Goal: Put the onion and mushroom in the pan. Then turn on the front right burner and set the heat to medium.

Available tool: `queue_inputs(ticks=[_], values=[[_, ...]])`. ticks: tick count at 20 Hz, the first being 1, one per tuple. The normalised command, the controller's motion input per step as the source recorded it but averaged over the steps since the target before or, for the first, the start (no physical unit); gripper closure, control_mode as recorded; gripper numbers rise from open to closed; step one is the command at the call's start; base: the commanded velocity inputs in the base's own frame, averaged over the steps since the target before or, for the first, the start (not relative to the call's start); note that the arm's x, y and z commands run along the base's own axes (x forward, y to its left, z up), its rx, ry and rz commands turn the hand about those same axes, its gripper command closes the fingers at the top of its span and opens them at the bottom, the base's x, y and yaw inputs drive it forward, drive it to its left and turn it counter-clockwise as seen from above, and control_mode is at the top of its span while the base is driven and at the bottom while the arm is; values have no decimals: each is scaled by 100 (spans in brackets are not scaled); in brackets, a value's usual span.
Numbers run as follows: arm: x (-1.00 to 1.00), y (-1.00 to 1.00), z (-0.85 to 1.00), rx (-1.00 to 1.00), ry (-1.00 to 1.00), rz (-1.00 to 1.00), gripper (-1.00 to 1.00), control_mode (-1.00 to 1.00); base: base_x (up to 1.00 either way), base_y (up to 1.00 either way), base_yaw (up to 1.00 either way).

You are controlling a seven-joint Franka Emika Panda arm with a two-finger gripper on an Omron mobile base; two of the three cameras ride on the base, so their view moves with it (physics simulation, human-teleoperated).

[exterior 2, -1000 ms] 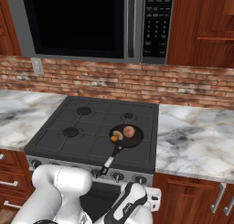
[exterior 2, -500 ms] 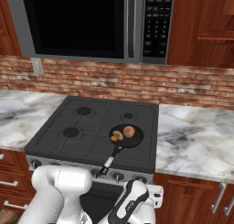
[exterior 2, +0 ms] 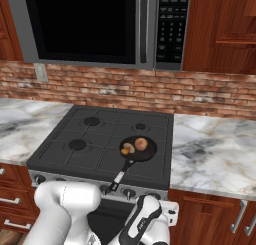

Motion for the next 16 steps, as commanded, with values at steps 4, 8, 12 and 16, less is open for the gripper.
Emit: queue_inputs(ticks=[4, 8, 12, 16], values=[[0, 0, 0, 0, 0, 0, 100, -100, 0, 0, 0], [0, 0, 0, 0, 0, 0, 100, -100, 0, 0, 0], [0, 0, 0, 0, 0, 0, 100, -100, 0, 0, 0], [0, -7, -2, 0, -3, 2, 100, -100, 0, 0, 0]])
